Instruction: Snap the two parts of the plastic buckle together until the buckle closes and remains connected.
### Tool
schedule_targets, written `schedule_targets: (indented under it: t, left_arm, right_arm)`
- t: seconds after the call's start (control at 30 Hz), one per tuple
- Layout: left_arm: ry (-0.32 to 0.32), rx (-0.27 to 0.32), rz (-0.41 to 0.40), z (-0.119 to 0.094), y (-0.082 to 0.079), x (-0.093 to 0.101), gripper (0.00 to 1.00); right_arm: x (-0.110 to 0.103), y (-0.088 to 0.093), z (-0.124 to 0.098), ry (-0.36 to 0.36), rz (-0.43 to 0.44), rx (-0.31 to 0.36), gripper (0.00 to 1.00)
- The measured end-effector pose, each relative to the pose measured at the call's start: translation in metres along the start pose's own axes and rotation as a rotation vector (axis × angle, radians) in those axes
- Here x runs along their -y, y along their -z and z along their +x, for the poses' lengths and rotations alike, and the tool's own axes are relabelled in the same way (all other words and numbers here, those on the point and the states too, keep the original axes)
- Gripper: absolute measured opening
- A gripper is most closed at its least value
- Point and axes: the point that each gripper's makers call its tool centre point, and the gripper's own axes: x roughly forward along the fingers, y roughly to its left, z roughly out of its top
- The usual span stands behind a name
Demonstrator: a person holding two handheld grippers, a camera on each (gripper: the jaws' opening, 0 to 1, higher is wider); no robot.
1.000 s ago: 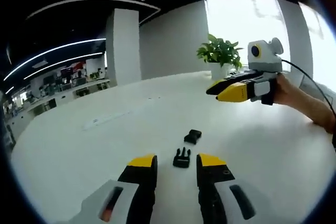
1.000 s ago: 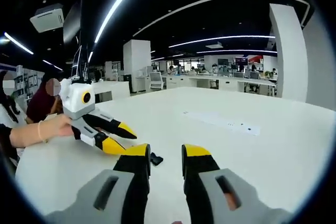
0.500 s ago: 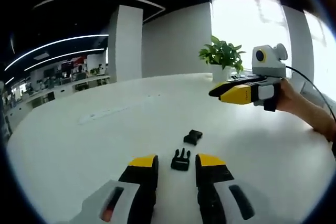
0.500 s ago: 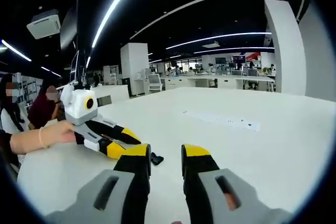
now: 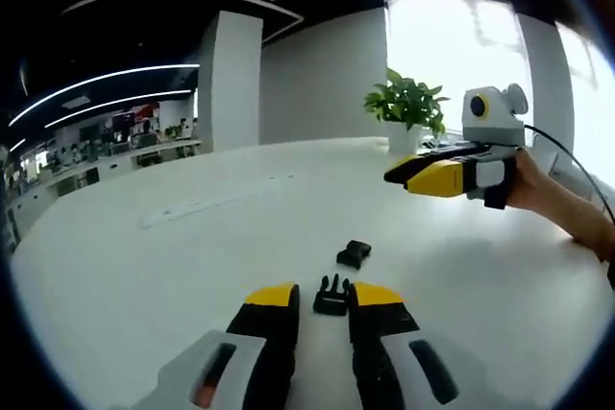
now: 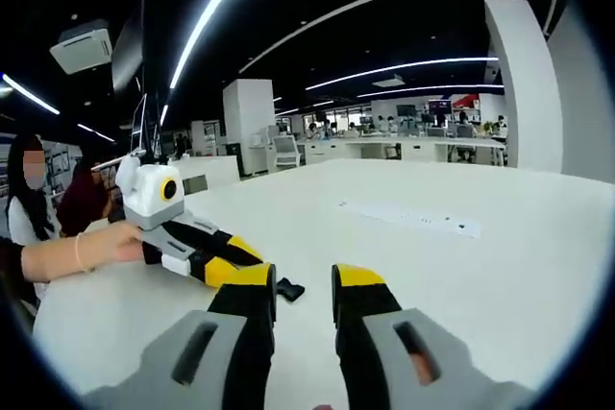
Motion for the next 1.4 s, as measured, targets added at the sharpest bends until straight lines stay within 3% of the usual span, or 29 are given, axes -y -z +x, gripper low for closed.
schedule_targets:
  t: [0.8,1.1,1.4]
  left_arm:
    - [0.023,-0.004,0.017,-0.006,0.0,0.005,0.14]
    - [0.019,-0.007,0.035,-0.023,0.004,0.001,0.14]
    - [0.038,0.056,0.051,-0.056,-0.014,0.0,0.13]
  right_arm:
    - [-0.009,0.012,0.002,-0.012,-0.035,-0.035,0.23]
    - [-0.015,0.025,0.009,-0.023,-0.061,-0.076,0.23]
    - [-0.015,0.037,0.016,-0.029,-0.107,-0.129,0.23]
